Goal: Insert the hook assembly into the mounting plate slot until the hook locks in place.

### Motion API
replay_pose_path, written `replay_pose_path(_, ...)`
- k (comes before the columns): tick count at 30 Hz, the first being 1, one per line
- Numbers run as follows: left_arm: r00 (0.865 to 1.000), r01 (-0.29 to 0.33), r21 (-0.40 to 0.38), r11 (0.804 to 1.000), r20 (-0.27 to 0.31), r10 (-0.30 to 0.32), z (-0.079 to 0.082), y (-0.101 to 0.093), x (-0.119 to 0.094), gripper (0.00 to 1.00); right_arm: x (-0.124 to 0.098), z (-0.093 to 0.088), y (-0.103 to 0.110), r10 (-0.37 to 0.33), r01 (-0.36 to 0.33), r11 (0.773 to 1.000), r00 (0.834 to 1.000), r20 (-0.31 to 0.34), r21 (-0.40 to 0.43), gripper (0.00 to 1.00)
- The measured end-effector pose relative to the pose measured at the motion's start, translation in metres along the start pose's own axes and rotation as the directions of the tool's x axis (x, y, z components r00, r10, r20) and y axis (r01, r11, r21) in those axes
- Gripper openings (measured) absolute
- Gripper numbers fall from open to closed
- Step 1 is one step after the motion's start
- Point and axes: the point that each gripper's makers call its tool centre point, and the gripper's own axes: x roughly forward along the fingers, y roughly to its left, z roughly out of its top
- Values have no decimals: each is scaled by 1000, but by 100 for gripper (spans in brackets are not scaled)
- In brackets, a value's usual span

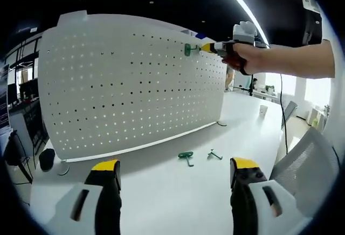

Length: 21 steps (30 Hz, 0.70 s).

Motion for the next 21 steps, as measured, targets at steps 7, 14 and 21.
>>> replay_pose_path(7, 1000, -1, -3, 1000, -8, 1, -3, 0, 0, 85, 2, -5, 0, -3, 3, 1000, 1000, -6, 12, 1)
replay_pose_path(14, 1000, -8, -8, 1000, -15, 8, -4, 2, 0, 85, 3, -6, 0, -9, 9, 1000, 1000, -2, 19, 1)
replay_pose_path(21, 1000, -11, -15, 1000, -14, 11, -4, 3, -1, 84, 7, -6, 2, -23, 23, 999, 1000, 3, 30, 1)
